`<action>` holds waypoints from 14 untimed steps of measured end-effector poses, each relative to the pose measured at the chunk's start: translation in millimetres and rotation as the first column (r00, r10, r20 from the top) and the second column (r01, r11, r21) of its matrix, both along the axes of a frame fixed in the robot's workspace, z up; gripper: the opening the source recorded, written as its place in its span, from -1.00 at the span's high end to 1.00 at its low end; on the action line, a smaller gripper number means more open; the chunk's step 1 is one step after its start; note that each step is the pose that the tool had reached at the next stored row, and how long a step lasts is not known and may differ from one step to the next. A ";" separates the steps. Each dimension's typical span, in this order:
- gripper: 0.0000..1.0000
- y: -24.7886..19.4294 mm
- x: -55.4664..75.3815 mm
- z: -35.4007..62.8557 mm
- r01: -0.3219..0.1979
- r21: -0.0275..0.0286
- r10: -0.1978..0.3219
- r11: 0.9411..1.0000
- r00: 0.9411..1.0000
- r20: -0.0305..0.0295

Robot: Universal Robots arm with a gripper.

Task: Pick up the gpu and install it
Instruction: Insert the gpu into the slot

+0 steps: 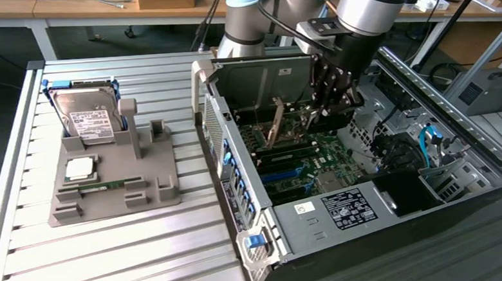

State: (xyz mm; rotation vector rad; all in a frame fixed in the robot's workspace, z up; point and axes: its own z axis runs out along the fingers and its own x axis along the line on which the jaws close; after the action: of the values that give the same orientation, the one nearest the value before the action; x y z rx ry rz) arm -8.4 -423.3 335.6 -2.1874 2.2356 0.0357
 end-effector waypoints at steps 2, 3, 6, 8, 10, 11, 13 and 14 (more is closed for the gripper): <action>0.45 -0.4 0.0 0.0 0.000 0.000 0.000 1.000 1.000 0.000; 0.45 -0.8 0.0 0.0 0.000 0.000 0.000 1.000 1.000 0.000; 0.45 -1.4 0.0 0.0 0.000 -0.001 0.000 1.000 1.000 0.000; 0.45 -1.9 0.0 0.0 0.000 -0.001 0.000 1.000 1.000 0.000; 0.45 -2.3 0.0 0.0 0.000 -0.001 0.000 1.000 1.000 0.000; 0.45 -2.4 0.0 0.0 0.000 -0.001 0.000 1.000 1.000 0.000; 0.45 -2.5 0.0 0.0 0.000 -0.001 0.000 1.000 1.000 0.000; 0.45 -2.5 0.0 0.0 0.000 -0.001 0.000 1.000 1.000 0.000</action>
State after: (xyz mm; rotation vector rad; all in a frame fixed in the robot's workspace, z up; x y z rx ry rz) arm -8.4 -425.8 335.6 -2.1878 2.2360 0.0347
